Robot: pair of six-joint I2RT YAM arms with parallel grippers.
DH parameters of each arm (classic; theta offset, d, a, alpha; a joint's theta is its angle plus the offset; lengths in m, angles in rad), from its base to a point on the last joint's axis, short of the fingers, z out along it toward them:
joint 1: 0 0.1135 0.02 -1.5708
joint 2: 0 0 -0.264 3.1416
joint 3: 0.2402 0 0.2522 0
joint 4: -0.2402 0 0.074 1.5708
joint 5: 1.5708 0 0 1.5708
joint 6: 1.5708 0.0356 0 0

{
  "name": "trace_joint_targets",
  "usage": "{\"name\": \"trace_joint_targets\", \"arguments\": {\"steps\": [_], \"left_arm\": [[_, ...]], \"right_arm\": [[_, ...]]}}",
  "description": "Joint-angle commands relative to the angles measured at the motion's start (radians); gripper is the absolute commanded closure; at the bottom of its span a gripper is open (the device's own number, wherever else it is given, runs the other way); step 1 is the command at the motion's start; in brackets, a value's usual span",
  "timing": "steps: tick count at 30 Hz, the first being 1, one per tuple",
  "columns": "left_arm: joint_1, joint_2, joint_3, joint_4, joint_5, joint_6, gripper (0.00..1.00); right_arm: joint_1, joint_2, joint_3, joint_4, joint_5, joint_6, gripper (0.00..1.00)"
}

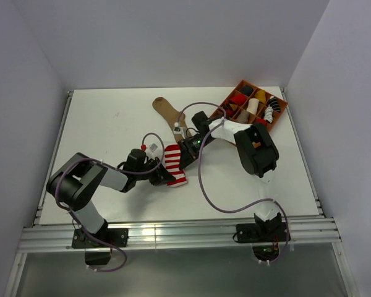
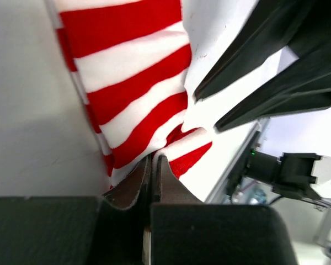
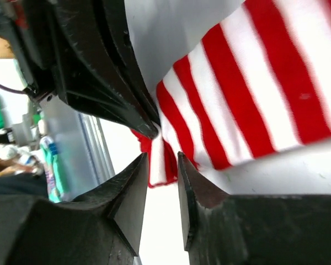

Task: Roll the socks
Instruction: Roll the sock at the center of the board.

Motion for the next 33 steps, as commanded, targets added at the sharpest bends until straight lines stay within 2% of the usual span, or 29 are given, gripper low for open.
{"name": "trace_joint_targets", "arguments": {"steps": [1,4,7,11,16,20,25,33], "left_arm": [[0.019,0.05,-0.031,-0.189,0.029,0.005,1.0],[0.029,0.059,-0.022,-0.214,0.053,-0.013,1.0],[0.036,0.067,0.006,-0.306,0.063,-0.028,1.0],[0.046,0.073,0.035,-0.418,0.081,-0.041,1.0],[0.064,0.046,0.05,-0.519,0.089,-0.065,1.0],[0.067,0.023,0.07,-0.593,0.073,-0.074,1.0],[0.079,0.056,0.083,-0.645,0.096,-0.061,1.0],[0.095,0.062,0.074,-0.656,0.115,-0.045,1.0]], "right_arm": [[-0.022,-0.084,-0.038,0.069,0.034,0.001,0.64],[-0.027,-0.177,-0.091,0.119,0.074,-0.01,0.6],[-0.026,-0.303,-0.157,0.178,0.125,-0.042,0.57],[0.013,-0.464,-0.263,0.251,0.296,-0.142,0.55],[0.158,-0.68,-0.449,0.387,0.471,-0.272,0.52],[0.302,-0.785,-0.619,0.529,0.588,-0.366,0.43],[0.471,-0.777,-0.737,0.69,0.722,-0.444,0.39],[0.597,-0.69,-0.797,0.854,0.863,-0.506,0.4]]}}
